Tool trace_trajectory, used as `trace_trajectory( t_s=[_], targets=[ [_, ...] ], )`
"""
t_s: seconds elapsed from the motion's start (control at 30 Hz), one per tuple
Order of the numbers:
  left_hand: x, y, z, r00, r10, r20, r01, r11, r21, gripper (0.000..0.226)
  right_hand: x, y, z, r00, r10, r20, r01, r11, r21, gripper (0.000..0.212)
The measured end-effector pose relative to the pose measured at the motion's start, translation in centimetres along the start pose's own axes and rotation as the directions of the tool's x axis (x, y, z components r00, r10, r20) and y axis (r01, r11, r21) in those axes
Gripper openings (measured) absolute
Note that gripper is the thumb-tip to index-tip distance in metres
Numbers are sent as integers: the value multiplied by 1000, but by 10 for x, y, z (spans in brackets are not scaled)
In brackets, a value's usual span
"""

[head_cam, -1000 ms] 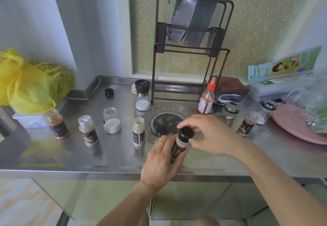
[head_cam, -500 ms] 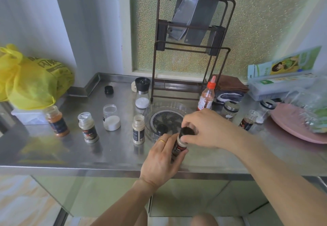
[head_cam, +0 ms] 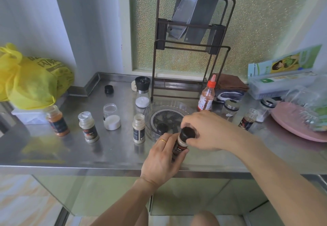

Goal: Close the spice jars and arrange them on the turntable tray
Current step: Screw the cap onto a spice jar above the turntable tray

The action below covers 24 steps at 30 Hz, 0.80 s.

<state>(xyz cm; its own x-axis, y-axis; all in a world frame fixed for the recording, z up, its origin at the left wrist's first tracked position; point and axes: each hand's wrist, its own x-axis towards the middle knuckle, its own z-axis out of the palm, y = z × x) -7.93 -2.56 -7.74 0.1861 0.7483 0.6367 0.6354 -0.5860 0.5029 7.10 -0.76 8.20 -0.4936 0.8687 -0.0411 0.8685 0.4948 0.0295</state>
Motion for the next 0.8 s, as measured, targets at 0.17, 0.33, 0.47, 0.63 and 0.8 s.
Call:
trace_trajectory(
  t_s=[0.17, 0.33, 0.47, 0.63, 0.8],
  targets=[
    [0, -1, 1, 1000, -13, -2, 13, 1000, -4, 40, 0, -2, 1, 1000, 23, -18, -22, 999, 46, 50],
    [-1, 0, 0, 1000, 5, 5, -5, 1000, 19, 36, 2, -1, 4, 994, 59, -88, -62, 997, -36, 47],
    [0, 0, 0, 1000, -10, 11, 10, 1000, 22, 39, 1, 2, 3, 999, -14, 46, 8, 991, 132, 50],
    [0, 0, 0, 1000, -18, 13, 17, 1000, 19, 38, 0, 2, 4, 1000, 29, 8, -30, 991, 130, 62],
    [-1, 0, 1, 1000, -2, 19, 2, 1000, 25, 38, 1, -2, 9, 995, 39, -91, -33, 997, 64, 57]
  ],
)
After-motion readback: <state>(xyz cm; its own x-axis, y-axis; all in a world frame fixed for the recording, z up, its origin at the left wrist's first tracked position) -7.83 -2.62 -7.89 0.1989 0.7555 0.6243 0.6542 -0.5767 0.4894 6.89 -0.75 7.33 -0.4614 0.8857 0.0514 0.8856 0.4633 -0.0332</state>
